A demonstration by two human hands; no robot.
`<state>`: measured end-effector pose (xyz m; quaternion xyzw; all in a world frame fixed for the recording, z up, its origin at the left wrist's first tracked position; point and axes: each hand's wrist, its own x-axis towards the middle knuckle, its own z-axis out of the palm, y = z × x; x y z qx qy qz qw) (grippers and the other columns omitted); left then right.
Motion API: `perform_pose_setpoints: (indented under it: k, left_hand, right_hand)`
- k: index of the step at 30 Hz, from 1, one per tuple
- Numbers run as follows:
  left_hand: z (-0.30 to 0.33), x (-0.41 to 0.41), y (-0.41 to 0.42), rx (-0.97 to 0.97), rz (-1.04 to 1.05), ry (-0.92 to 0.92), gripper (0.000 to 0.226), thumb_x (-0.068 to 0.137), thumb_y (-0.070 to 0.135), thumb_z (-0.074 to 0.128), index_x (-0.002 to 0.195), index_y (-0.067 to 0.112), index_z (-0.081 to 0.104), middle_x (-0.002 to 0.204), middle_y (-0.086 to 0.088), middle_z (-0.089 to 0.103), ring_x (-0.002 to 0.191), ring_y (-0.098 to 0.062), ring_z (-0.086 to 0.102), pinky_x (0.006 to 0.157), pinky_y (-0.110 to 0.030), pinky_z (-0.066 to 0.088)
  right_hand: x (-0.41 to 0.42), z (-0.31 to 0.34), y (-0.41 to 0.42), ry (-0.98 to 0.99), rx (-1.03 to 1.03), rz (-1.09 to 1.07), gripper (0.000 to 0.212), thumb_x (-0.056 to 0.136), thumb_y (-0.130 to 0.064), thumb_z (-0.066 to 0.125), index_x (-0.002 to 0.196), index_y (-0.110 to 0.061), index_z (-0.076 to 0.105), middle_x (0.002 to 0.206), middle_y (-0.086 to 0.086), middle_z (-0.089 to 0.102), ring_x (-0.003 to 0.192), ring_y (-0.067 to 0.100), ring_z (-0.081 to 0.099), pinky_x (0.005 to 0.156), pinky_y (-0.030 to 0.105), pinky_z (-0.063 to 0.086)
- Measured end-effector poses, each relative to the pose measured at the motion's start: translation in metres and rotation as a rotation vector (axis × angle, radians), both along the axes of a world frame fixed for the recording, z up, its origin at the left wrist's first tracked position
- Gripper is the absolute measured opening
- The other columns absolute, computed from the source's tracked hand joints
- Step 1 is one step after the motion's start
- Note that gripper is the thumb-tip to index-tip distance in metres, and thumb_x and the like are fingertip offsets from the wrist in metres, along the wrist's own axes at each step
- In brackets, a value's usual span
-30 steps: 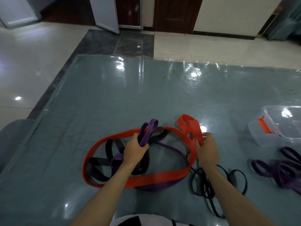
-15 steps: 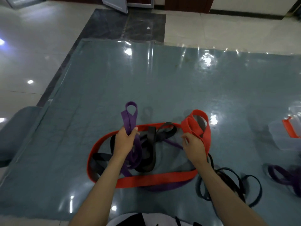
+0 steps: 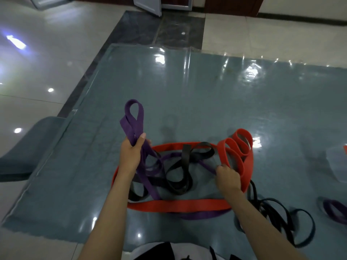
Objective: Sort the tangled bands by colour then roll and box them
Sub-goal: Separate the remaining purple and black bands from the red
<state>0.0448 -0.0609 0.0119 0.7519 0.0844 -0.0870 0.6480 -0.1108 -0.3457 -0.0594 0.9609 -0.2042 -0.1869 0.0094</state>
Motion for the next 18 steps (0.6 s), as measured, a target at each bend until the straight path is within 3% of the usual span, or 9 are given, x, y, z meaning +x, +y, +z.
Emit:
perform_pose_setpoints:
  k: [5, 7, 10, 12, 14, 16, 18]
  left_hand:
    - [0.031, -0.005, -0.013, -0.172, 0.082, -0.043, 0.023, 0.106, 0.034, 0.063, 0.119, 0.016, 0.066, 0.094, -0.003, 0.081, 0.091, -0.017, 0.079, 0.076, -0.031, 0.059]
    - [0.041, -0.009, -0.015, -0.177, 0.087, -0.060, 0.018, 0.106, 0.035, 0.062, 0.117, 0.020, 0.065, 0.095, -0.002, 0.081, 0.092, -0.017, 0.078, 0.082, -0.038, 0.060]
    - [0.052, -0.017, -0.015, -0.203, 0.108, -0.082, 0.015, 0.107, 0.035, 0.060, 0.114, 0.022, 0.065, 0.097, -0.002, 0.081, 0.095, -0.018, 0.077, 0.093, -0.048, 0.060]
    - [0.058, -0.022, -0.013, -0.231, 0.127, -0.095, 0.011, 0.107, 0.034, 0.060, 0.111, 0.025, 0.064, 0.094, 0.000, 0.081, 0.094, -0.017, 0.077, 0.097, -0.049, 0.060]
    - [0.064, -0.026, -0.011, -0.251, 0.138, -0.103, 0.014, 0.107, 0.034, 0.060, 0.113, 0.023, 0.065, 0.094, 0.001, 0.081, 0.094, -0.016, 0.078, 0.099, -0.049, 0.060]
    - [0.072, -0.030, -0.007, -0.270, 0.143, -0.114, 0.024, 0.107, 0.036, 0.061, 0.121, 0.017, 0.064, 0.096, 0.000, 0.081, 0.096, -0.016, 0.078, 0.100, -0.048, 0.060]
    - [0.079, -0.033, -0.005, -0.284, 0.134, -0.128, 0.031, 0.106, 0.038, 0.061, 0.127, 0.014, 0.063, 0.099, 0.001, 0.082, 0.099, -0.015, 0.078, 0.101, -0.047, 0.059]
  right_hand:
    - [-0.003, 0.016, -0.018, 0.011, 0.107, -0.018, 0.024, 0.105, -0.020, 0.047, 0.126, -0.014, 0.057, 0.122, 0.012, 0.069, 0.112, 0.037, 0.070, 0.089, 0.045, 0.055]
    - [-0.001, 0.026, -0.023, -0.072, 0.234, -0.082, 0.023, 0.106, -0.027, 0.050, 0.126, -0.015, 0.052, 0.117, 0.018, 0.070, 0.108, 0.043, 0.069, 0.086, 0.046, 0.053]
    - [0.001, 0.046, -0.026, -0.311, 0.491, -0.174, 0.008, 0.104, -0.021, 0.059, 0.111, -0.018, 0.062, 0.099, 0.014, 0.077, 0.089, 0.032, 0.074, 0.082, 0.038, 0.058]
    - [0.003, 0.061, -0.023, -0.513, 0.687, -0.274, 0.015, 0.102, -0.005, 0.062, 0.095, -0.015, 0.069, 0.083, 0.014, 0.078, 0.067, 0.023, 0.070, 0.066, 0.022, 0.057]
    - [0.004, 0.077, -0.019, -0.665, 0.881, -0.400, 0.025, 0.103, 0.004, 0.060, 0.086, -0.011, 0.071, 0.067, 0.010, 0.072, 0.051, 0.021, 0.060, 0.052, 0.023, 0.052]
    - [0.004, 0.092, -0.016, -0.803, 1.052, -0.520, 0.013, 0.102, 0.006, 0.059, 0.099, -0.001, 0.070, 0.058, -0.001, 0.071, 0.044, 0.012, 0.062, 0.049, 0.022, 0.052]
    - [0.003, 0.108, -0.011, -0.903, 1.265, -0.646, 0.017, 0.102, 0.007, 0.057, 0.118, 0.003, 0.063, 0.061, 0.002, 0.074, 0.045, 0.008, 0.065, 0.048, 0.019, 0.055]
